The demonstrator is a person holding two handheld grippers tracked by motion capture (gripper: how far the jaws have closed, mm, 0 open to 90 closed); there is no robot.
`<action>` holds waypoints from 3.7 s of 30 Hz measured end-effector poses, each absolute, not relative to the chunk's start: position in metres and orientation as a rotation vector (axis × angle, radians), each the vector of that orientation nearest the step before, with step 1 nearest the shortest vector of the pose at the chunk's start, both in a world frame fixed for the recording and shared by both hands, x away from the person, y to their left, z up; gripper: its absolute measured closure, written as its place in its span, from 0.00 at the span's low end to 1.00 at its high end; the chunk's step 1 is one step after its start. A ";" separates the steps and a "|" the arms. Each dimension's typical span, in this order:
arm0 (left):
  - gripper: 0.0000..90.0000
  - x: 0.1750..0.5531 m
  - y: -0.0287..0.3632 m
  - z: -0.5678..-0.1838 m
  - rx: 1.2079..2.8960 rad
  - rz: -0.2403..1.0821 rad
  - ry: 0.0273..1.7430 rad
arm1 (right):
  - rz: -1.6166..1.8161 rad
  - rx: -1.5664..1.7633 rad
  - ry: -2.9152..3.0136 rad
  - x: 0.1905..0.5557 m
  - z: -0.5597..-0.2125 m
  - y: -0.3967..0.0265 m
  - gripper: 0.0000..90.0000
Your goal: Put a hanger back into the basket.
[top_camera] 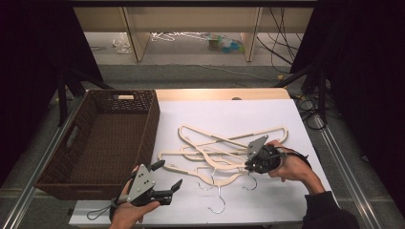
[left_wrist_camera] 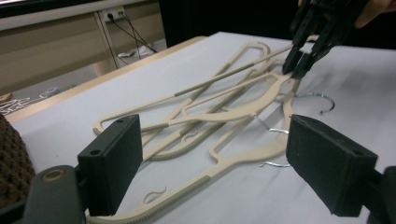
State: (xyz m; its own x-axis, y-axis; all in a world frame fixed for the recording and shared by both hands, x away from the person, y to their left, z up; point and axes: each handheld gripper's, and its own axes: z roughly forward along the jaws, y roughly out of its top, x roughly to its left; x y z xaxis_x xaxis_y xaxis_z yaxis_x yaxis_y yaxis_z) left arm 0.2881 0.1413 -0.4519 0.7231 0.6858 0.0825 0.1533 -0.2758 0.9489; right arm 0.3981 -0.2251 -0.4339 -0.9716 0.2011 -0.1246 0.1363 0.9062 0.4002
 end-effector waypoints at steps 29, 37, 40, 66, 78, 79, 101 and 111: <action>0.32 0.353 0.066 -0.483 2.205 0.711 0.371 | 0.584 0.149 2.876 0.370 -0.413 -0.219 0.89; 0.33 0.354 0.057 -0.483 2.245 0.732 0.322 | 0.598 0.128 2.872 0.369 -0.411 -0.217 0.89; 0.32 0.357 0.053 -0.483 2.251 0.734 0.295 | 0.601 0.134 2.874 0.368 -0.408 -0.217 0.89; 0.75 0.367 0.044 -0.465 2.245 0.618 -0.148 | 0.667 0.151 2.911 0.374 -0.415 -0.230 0.89; 0.92 0.370 0.029 -0.438 2.213 0.769 -0.284 | 0.781 0.350 2.778 0.382 -0.402 -0.251 0.76; 0.92 0.371 0.028 -0.436 2.211 0.785 -0.284 | 0.781 0.350 2.778 0.382 -0.402 -0.251 0.76; 0.95 0.409 0.052 -0.358 2.125 0.613 0.318 | 1.034 0.681 2.458 0.359 -0.364 -0.247 0.34; 0.95 0.394 0.081 -0.319 2.005 0.383 0.593 | 1.017 0.721 2.509 0.348 -0.393 -0.245 0.32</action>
